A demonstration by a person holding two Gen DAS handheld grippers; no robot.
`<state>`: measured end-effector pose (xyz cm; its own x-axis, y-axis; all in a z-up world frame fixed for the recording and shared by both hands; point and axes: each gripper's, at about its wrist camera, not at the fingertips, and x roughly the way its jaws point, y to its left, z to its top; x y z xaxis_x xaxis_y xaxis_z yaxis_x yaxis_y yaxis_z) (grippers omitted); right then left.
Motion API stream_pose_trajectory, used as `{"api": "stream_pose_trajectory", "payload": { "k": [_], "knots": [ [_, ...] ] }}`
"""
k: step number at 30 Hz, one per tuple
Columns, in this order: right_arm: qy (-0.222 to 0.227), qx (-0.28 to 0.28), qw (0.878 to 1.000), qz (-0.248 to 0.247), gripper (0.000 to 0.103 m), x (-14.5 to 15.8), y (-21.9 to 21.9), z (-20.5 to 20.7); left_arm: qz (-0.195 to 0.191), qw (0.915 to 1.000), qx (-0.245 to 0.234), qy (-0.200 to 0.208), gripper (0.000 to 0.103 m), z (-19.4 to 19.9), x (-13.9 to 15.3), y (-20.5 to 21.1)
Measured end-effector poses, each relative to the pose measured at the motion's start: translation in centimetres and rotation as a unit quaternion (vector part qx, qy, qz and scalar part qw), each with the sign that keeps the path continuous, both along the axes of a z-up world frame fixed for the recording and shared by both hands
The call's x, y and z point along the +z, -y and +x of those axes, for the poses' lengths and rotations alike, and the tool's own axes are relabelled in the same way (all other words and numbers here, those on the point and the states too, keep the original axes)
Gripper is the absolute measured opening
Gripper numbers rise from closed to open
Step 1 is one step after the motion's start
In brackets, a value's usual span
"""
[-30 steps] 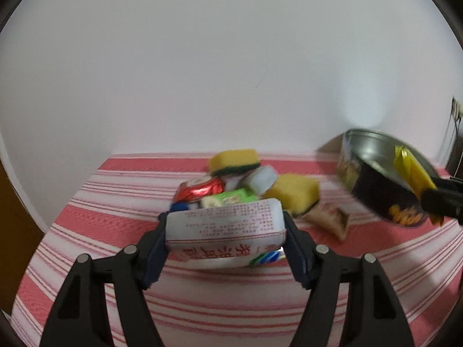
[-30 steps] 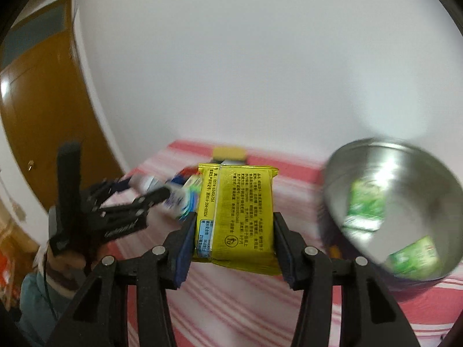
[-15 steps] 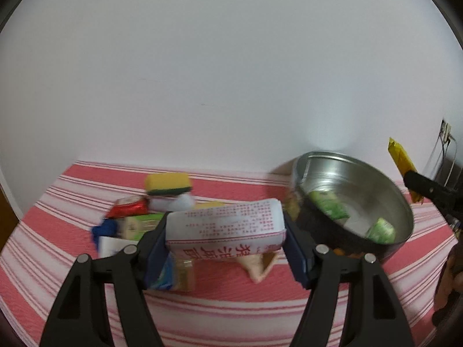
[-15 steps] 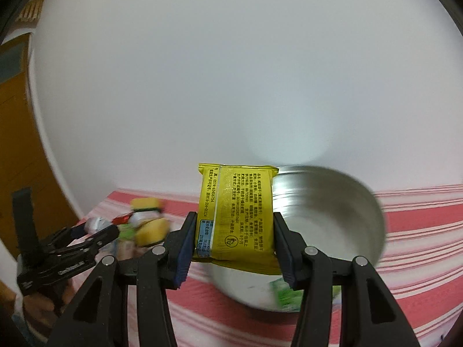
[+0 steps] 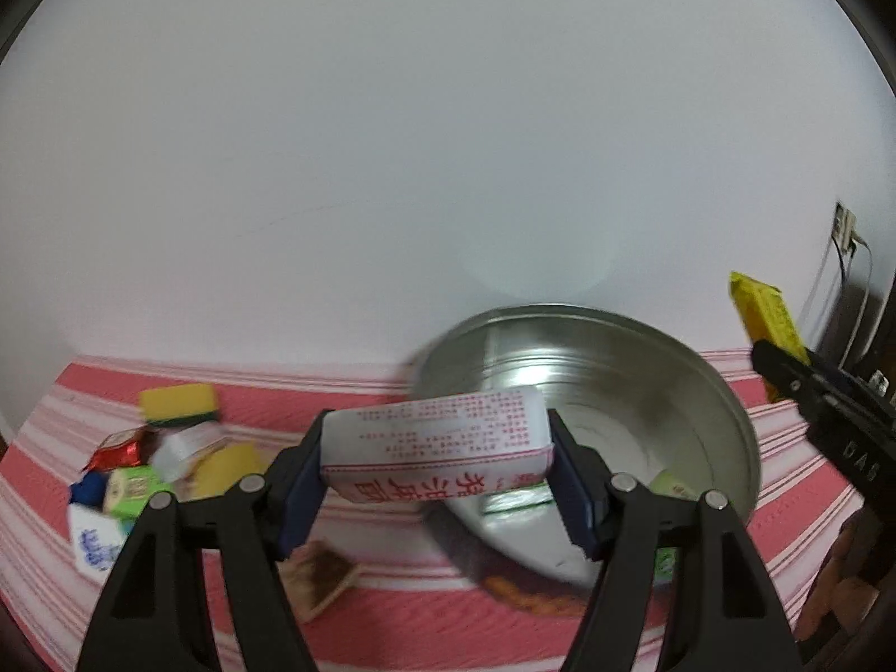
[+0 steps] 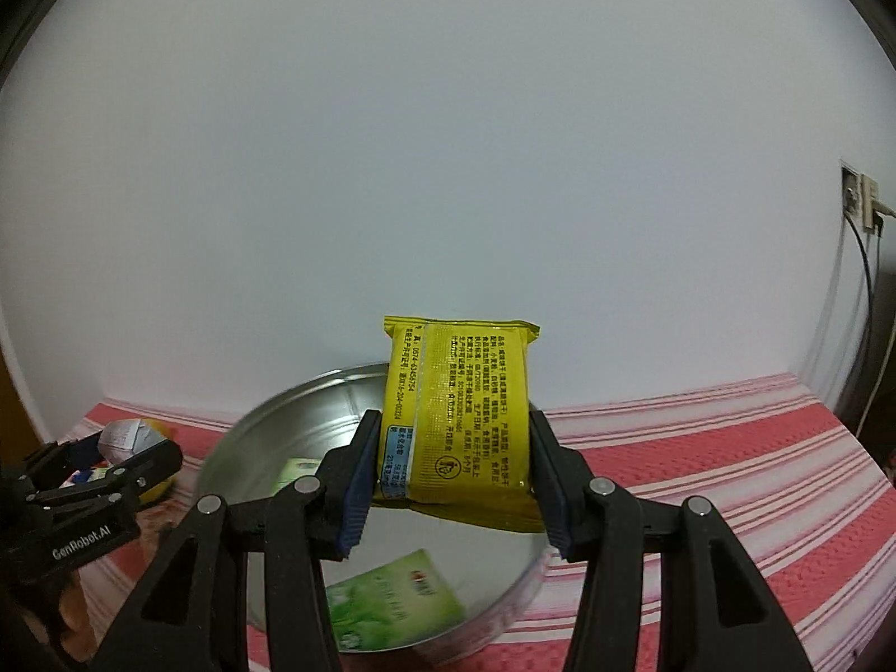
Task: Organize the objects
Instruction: 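Carry the yellow pack and white box over the tin and release both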
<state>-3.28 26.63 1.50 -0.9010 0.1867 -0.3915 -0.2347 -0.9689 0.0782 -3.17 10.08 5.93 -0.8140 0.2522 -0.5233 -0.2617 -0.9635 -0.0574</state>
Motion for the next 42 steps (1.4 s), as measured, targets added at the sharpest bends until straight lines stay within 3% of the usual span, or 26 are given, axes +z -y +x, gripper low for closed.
{"api": "stream_pose_trajectory", "payload": {
  "k": [12, 27, 28, 32, 37, 42],
  "knots": [
    [0.035, -0.02, 0.999, 0.029, 0.053, -1.6, 0.6, -3.7, -0.036, 0.9989, -0.015, 0.025, 0.07, -2.3, -2.1, -6.0],
    [0.07, -0.009, 0.997, 0.012, 0.053, -3.3, 1.8, -7.9, -0.062, 0.9969, -0.002, 0.049, 0.071, -3.7, -3.6, -6.9],
    [0.069, -0.008, 0.998, 0.008, 0.053, -3.3, 1.8, -8.0, -0.061, 0.9972, 0.001, 0.042, 0.074, -3.5, -3.4, -6.9],
    [0.064, -0.016, 0.998, 0.003, 0.054, -3.1, 1.7, -8.1, -0.062, 0.9977, 0.027, 0.005, 0.103, -2.8, -2.5, -6.4],
    [0.048, -0.023, 0.999, -0.006, 0.064, -3.4, 0.0, -5.9, -0.056, 0.9976, 0.039, -0.013, 0.103, -2.2, -1.8, -6.0],
    [0.02, -0.025, 0.999, -0.027, 0.067, -3.8, -0.3, -5.2, -0.058, 0.9973, 0.042, -0.018, 0.103, -1.9, -1.5, -6.1]
  ]
}}
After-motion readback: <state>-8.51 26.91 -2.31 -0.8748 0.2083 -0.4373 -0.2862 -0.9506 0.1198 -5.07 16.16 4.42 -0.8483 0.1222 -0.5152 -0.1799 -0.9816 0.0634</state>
